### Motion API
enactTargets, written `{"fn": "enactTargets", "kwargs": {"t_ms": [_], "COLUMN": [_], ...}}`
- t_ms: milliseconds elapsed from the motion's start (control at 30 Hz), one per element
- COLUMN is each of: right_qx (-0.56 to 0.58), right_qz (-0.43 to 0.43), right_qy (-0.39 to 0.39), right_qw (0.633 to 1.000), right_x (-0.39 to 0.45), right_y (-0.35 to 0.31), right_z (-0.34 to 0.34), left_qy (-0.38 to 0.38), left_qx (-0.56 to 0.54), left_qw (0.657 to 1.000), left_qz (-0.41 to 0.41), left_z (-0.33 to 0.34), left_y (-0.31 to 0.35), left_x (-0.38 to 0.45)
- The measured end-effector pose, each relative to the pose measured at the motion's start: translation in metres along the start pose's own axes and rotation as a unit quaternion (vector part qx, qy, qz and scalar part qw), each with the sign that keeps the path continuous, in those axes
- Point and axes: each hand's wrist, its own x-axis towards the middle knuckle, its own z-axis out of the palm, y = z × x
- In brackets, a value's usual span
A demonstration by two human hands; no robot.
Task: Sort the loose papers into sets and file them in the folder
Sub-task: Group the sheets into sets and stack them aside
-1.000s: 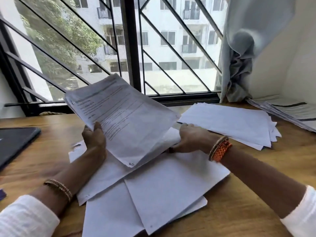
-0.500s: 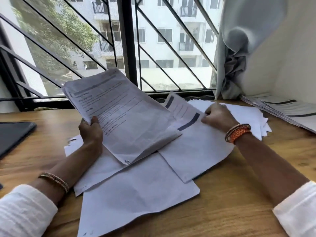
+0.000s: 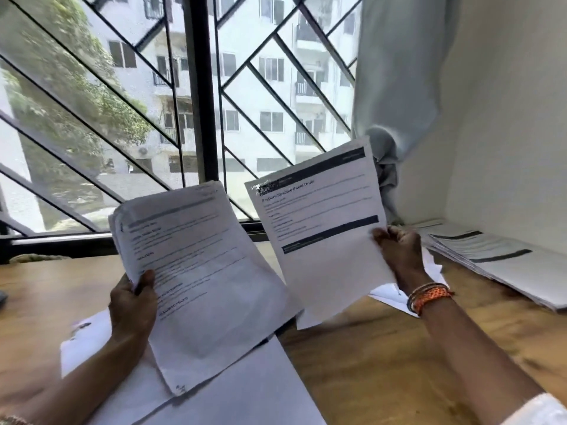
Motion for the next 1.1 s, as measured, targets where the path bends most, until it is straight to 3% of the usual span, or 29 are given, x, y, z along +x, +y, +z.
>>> {"fn": "enactTargets", "kwargs": {"t_ms": [467,633,733,933,1100], "right_qx": [0.01,-0.078,-0.091,-0.02,0.039], "right_qz": [0.009,-0.003,-0.001,0.043,0.048], "right_qy": [-0.018,0.09,0.111,0.05,-0.033], "right_qw": [1.0,0.993,0.99,0.998,0.998], "right_x": [-0.003,0.01,0.012,0.0,-0.023], "right_y": [0.002,0.005,0.009,0.009,0.007], "right_z": [0.001,-0.023,-0.037,-0.001,0.041], "left_qy": [-0.017,-0.043,-0.08,-0.21,-0.203], "left_qx": [-0.038,-0.112,-0.133,-0.116,-0.125], "left_qw": [0.999,0.993,0.987,0.969,0.969], "left_qz": [-0.001,-0.003,-0.028,-0.057,-0.072], "left_z": [0.0,0.0,0.001,0.027,0.064], "left_y": [0.013,0.034,0.044,0.068,0.089], "left_x": [-0.011,-0.02,-0.021,-0.026,-0.033]}}
